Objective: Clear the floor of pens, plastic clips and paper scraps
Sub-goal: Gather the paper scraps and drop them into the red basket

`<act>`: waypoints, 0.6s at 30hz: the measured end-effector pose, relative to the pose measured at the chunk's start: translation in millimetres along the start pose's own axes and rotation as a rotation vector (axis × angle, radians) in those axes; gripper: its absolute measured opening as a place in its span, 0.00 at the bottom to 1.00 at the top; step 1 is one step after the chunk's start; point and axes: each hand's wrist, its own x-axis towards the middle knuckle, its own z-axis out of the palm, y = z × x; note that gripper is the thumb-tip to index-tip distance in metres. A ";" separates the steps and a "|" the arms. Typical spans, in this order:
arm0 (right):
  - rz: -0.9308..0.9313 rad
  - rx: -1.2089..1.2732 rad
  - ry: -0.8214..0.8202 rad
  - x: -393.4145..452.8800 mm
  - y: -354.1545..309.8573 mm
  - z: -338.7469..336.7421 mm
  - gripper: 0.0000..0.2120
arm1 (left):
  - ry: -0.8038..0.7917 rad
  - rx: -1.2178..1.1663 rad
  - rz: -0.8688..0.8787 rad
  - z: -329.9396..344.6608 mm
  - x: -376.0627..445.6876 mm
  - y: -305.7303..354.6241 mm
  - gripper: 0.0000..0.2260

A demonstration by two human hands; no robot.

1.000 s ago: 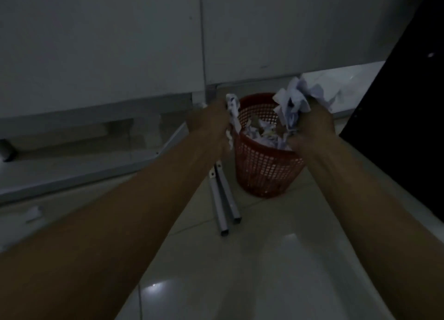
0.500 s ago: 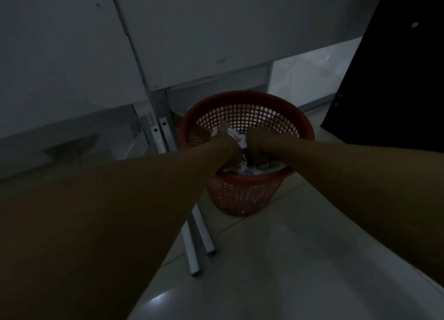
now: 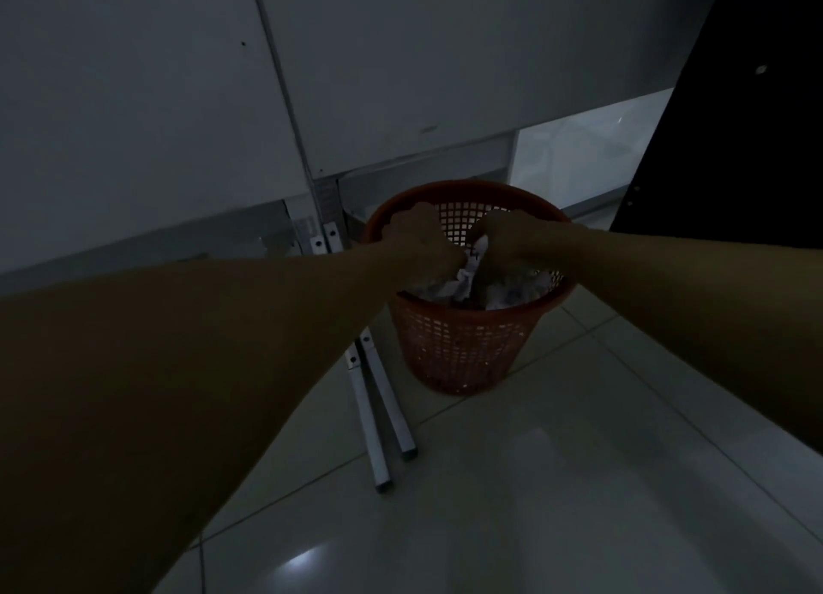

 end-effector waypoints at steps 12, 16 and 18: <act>-0.250 0.308 0.494 -62.4 -32.8 -8.7 0.16 | 0.278 -0.163 0.337 -44.2 -60.2 -0.9 0.13; -0.377 0.410 0.670 -88.3 -66.9 12.6 0.14 | 0.490 -0.233 0.429 -59.6 -101.8 -22.0 0.06; -0.476 0.438 0.786 -103.5 -86.3 32.9 0.09 | 0.560 -0.245 0.426 -68.1 -131.2 -40.2 0.05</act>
